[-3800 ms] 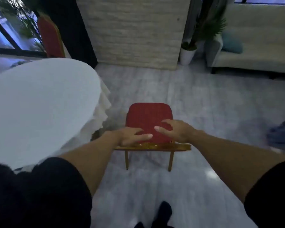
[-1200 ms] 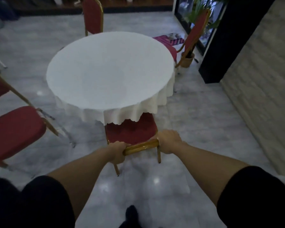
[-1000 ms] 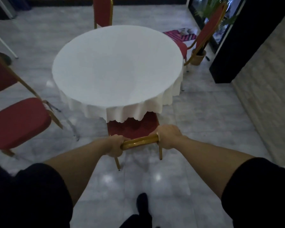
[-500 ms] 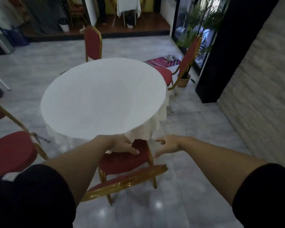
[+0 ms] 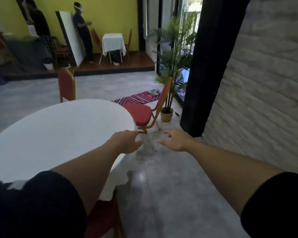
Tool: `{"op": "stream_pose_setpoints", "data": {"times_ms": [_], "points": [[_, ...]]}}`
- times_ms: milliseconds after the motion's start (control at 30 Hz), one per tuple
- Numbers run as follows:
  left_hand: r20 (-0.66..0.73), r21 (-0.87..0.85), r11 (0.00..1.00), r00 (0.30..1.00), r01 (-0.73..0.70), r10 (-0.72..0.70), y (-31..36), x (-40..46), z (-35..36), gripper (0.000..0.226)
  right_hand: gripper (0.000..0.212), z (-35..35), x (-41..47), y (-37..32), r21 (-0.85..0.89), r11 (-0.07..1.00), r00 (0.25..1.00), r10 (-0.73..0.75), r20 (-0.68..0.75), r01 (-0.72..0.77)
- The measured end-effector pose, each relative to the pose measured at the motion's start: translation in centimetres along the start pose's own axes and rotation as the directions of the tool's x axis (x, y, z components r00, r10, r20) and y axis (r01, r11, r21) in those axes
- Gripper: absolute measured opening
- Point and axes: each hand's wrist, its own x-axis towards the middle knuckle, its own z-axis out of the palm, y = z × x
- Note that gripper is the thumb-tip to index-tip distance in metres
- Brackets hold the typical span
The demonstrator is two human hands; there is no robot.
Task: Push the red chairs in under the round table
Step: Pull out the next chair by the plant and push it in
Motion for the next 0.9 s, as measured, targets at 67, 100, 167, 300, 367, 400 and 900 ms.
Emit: {"op": "stream_pose_setpoints", "data": {"times_ms": [67,100,167,300,367,400,900], "points": [[0.003,-0.033,0.999,1.000,0.002,-0.002,2.8,2.2,-1.1,0.059,0.072,-2.4,1.8,2.1,-0.024,1.000,1.000,-0.015,0.015,0.015],[0.003,-0.052,0.999,1.000,0.013,-0.013,4.0,3.6,-1.7,0.057,0.068,-3.7,2.8,3.1,-0.027,0.999,1.000,-0.021,0.014,0.021],[0.022,-0.072,0.996,0.999,0.047,-0.045,5.5,5.8,-2.5,0.056,0.069,-5.5,4.8,4.7,-0.044,0.999,1.000,-0.022,0.010,0.022],[0.040,-0.105,0.990,0.995,0.098,-0.094,6.9,11.6,-4.2,0.050,0.078,-8.7,9.6,7.5,-0.072,0.997,0.999,-0.029,0.023,0.031],[0.048,-0.107,0.988,0.993,0.115,-0.111,7.0,15.0,-4.8,0.046,0.074,-10.5,12.1,8.6,-0.094,0.994,0.998,-0.059,0.034,0.062],[0.051,-0.104,0.987,0.992,0.122,-0.118,6.9,16.2,-5.2,0.045,0.070,-11.2,13.0,8.8,-0.112,0.991,0.997,-0.070,0.043,0.075],[0.017,-0.145,0.984,0.995,0.105,-0.103,11.7,42.4,-12.9,0.054,0.077,-24.3,37.1,15.9,-0.179,0.979,0.995,-0.102,0.003,0.101]]}}
